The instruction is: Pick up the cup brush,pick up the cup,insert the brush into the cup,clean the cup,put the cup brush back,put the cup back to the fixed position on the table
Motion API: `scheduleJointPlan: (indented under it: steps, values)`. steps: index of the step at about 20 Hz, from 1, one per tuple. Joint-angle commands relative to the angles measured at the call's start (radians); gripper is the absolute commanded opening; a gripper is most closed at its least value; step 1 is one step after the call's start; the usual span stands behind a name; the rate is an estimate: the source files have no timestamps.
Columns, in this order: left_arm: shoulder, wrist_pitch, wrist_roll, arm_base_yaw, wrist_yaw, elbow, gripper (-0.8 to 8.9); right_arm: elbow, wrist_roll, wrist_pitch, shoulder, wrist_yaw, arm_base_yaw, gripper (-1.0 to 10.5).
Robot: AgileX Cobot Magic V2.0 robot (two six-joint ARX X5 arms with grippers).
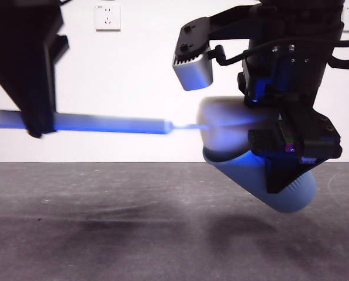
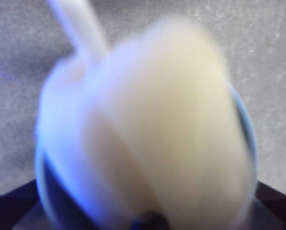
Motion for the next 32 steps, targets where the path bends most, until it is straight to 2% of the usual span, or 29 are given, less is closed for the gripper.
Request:
scheduleJointPlan:
  steps: [1, 7, 9, 14, 17, 20, 23, 32]
  values:
    - [0.037, 0.071, -0.050, -0.033, 0.021, -0.006, -0.09, 0.002, -0.026, 0.022, 0.008, -0.007, 0.025, -0.2]
    - [0.052, 0.096, -0.118, -0.045, 0.010, -0.006, -0.09, 0.002, -0.047, 0.026, 0.008, 0.010, 0.035, -0.2]
    - [0.052, 0.133, -0.122, -0.047, 0.020, -0.006, -0.09, 0.002, -0.072, 0.041, 0.014, 0.010, 0.063, -0.2]
    - [0.056, 0.169, -0.166, -0.052, 0.022, -0.006, -0.09, 0.002, -0.072, 0.063, 0.040, 0.016, 0.121, -0.2]
    - [0.055, 0.125, -0.178, -0.051, 0.011, -0.006, -0.09, 0.002, -0.071, 0.056, 0.042, 0.076, 0.116, -0.2]
    - [0.029, 0.078, -0.203, -0.047, -0.041, -0.006, -0.09, 0.002, -0.068, -0.007, 0.042, 0.141, 0.066, -0.2]
    - [-0.003, 0.045, -0.212, -0.047, -0.041, -0.006, -0.09, 0.002, -0.057, -0.050, 0.042, 0.193, 0.026, -0.2]
    - [-0.005, 0.085, -0.217, -0.048, -0.029, -0.006, -0.09, 0.002, -0.054, -0.059, 0.042, 0.193, 0.026, -0.2]
